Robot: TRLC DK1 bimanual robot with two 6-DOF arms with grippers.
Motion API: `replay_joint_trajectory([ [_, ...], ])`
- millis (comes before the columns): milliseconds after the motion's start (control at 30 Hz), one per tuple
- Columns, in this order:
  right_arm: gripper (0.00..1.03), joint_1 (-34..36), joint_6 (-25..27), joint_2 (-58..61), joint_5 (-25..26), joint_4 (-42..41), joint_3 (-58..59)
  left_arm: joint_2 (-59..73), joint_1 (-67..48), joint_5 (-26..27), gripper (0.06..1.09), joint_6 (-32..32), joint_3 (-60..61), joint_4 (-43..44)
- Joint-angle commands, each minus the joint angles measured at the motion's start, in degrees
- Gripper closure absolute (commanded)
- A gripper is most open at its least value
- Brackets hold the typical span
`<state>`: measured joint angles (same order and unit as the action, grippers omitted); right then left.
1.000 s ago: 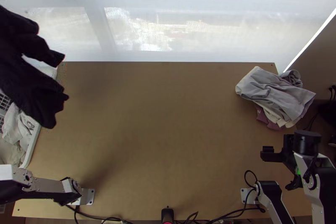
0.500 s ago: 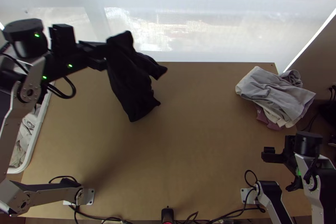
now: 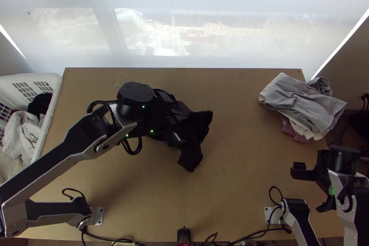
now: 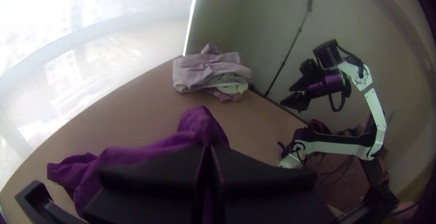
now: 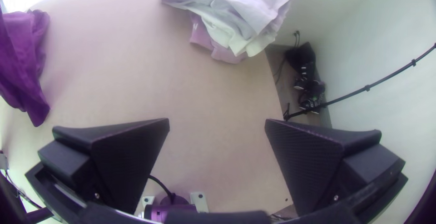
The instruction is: Fold the t-shirt
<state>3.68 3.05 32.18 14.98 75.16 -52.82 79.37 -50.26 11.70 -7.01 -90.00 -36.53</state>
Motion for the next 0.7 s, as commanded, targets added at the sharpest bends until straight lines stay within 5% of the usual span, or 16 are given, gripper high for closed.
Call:
replay_joint_trajectory([
  [0, 0.05, 1.8, 0.2, -0.7, 0.0, 1.3, -1.6, 1.4, -9.8, -0.5, 1.05, 0.3, 3.8, 0.9],
  [400, 0.05, 3.5, 0.1, -5.6, -0.1, 4.9, -1.3, 1.9, -17.7, 0.2, 1.02, 1.8, 10.0, -1.1],
  [467, 0.05, 3.5, 0.1, -5.7, -0.1, 4.9, -1.3, 1.6, -17.7, -0.2, 0.83, 2.0, 10.5, -1.1],
  [633, 0.05, 3.3, -0.1, -5.6, -0.3, 4.4, -1.1, -0.3, -13.8, -5.7, 0.11, 3.8, 10.6, -1.8],
  [667, 0.05, 3.1, 0.0, -5.6, -0.4, 4.1, -1.1, -1.0, -12.0, -5.8, 0.10, 3.9, 10.7, -1.8],
])
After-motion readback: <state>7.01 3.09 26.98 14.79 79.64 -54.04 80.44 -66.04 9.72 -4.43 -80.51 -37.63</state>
